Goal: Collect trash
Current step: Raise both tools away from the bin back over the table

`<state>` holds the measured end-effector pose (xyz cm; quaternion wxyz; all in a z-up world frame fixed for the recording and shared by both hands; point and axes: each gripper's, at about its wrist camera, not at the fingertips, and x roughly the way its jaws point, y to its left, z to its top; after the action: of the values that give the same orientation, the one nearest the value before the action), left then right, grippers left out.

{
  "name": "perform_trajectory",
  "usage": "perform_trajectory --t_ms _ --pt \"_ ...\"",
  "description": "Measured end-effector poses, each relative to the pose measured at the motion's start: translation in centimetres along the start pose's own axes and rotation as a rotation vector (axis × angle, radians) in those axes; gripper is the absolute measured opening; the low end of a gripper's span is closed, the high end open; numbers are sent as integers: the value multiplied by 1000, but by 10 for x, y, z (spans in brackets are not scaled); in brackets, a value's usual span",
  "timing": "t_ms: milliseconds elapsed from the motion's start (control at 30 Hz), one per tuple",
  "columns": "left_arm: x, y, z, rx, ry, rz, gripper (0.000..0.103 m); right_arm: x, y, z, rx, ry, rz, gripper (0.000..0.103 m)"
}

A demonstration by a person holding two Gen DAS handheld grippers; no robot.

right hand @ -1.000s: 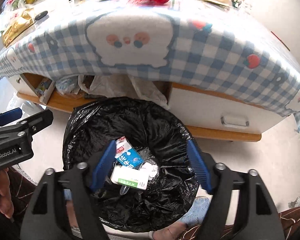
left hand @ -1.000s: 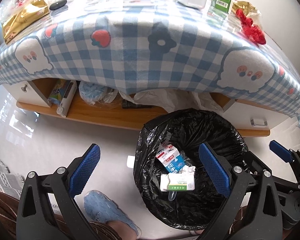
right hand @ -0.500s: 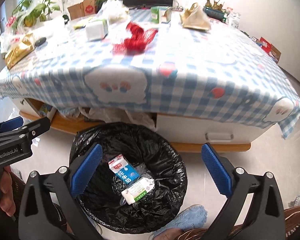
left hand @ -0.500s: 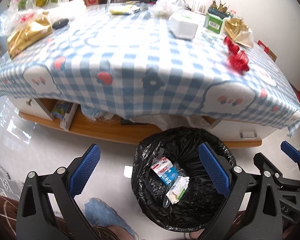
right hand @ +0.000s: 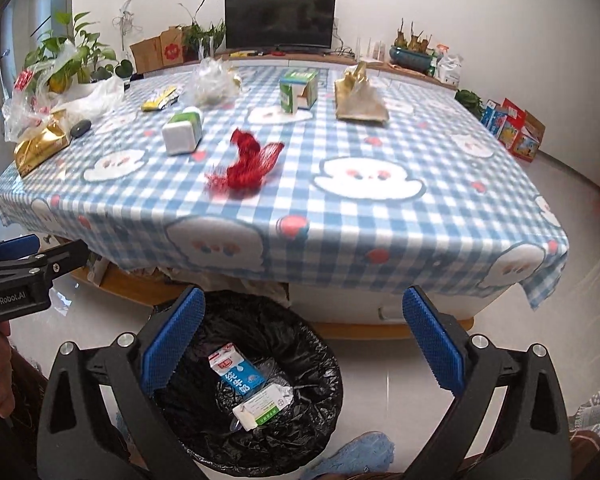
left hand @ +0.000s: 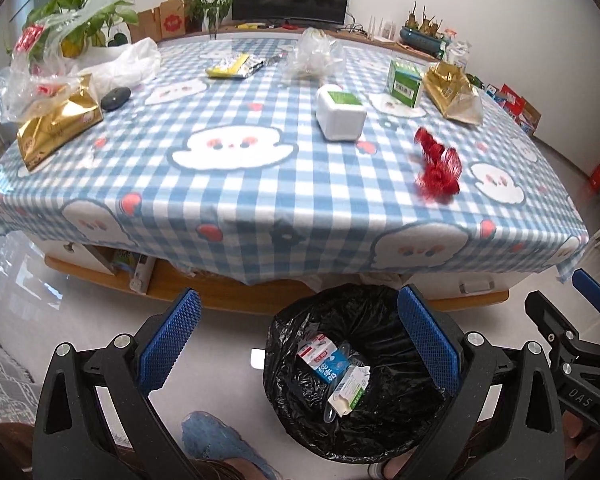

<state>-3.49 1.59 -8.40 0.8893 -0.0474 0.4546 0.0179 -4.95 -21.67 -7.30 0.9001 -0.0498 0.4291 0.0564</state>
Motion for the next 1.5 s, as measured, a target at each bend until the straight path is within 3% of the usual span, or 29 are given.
perform_trajectory --t_ms 600,900,1033,1500 --pt "-16 -14 61 9 -53 -23 97 -21 -22 73 8 -96 -23 95" --pt "-12 -20 87 -20 -90 2 97 -7 -33 98 33 -90 -15 95" --pt "-9 -24 99 -21 -93 -33 97 -3 -38 110 33 -93 -23 95" --pt "23 -31 134 0 -56 -41 97 35 -60 154 42 -77 -39 95"
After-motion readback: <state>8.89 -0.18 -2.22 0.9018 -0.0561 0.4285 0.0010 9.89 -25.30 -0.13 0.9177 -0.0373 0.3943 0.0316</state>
